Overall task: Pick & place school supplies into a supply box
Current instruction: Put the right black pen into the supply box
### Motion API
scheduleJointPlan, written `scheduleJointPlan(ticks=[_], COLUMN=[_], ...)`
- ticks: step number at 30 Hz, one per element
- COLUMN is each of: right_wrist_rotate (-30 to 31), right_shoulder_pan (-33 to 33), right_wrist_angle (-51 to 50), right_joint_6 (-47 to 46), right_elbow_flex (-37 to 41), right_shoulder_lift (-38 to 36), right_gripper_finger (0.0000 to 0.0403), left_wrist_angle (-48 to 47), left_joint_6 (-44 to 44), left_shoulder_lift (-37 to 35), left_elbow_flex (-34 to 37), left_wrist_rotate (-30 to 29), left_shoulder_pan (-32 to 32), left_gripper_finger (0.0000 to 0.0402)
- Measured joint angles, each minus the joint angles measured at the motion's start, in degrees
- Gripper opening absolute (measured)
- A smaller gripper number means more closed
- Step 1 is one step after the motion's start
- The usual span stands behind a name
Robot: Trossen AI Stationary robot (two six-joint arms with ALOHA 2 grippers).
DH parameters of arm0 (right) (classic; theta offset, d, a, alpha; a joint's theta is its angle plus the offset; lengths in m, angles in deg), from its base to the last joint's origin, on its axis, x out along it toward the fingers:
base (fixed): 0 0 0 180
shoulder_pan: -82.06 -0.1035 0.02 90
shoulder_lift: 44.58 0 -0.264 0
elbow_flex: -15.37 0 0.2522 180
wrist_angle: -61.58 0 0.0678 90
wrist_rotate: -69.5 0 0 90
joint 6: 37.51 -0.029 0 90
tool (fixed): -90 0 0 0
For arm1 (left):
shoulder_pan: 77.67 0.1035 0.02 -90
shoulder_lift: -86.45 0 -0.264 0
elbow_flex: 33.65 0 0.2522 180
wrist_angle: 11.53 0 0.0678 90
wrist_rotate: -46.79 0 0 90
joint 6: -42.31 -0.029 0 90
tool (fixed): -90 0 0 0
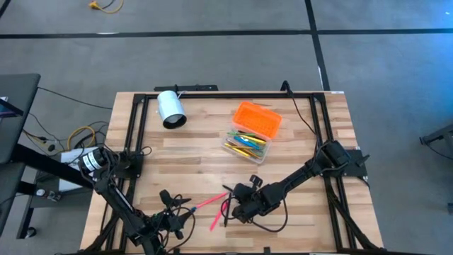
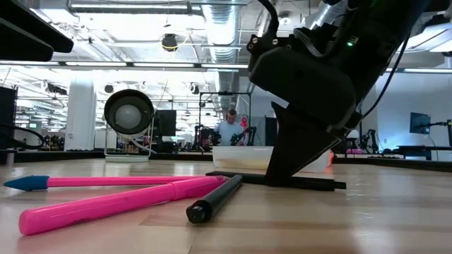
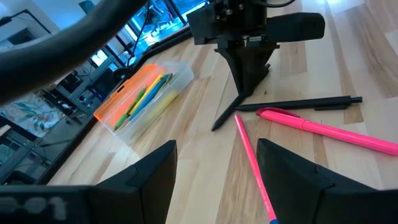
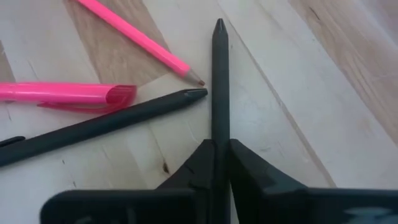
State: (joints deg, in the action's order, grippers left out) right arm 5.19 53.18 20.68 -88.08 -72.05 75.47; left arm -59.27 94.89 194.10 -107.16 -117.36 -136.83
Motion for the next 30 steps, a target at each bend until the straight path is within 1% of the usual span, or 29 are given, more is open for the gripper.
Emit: scheduleJointPlan(ticks=[5, 11, 14, 21, 30], right_wrist_rotate=[2.5, 5.4, 7.5, 9.3, 13.8], right_shoulder_pan=[0.0, 0.0, 0.0, 0.1, 0.1], right_wrist_angle=[-2.4, -5.6, -6.1, -6.3, -6.8], right_joint_6=[0.0, 0.2, 2.7, 6.8, 13.2], right_elbow_flex=[0.0, 0.1, 0.2, 0.2, 0.5], right_shoulder_lift=[0.0, 0.0, 0.1, 0.2, 0.0], right_gripper_finger=[0.0008, 0.0010, 0.0005, 0.0003, 0.0001], left_wrist_angle=[0.0, 0.0, -0.2, -1.8, -1.7], left_joint_6=[0.1, 0.3, 0.4, 2.5, 3.5], left_shoulder_lift=[0.0, 0.0, 0.0, 0.0, 0.0], left_elbow_flex=[0.0, 0.0, 0.0, 0.0, 0.0], left_wrist_rotate=[0.1, 0.3, 0.3, 0.3, 0.3], left_shoulder_pan=[0.0, 0.0, 0.0, 0.0, 0.0], left_gripper_finger=[0.0212, 0.0212, 0.0212, 0.0212, 0.0212])
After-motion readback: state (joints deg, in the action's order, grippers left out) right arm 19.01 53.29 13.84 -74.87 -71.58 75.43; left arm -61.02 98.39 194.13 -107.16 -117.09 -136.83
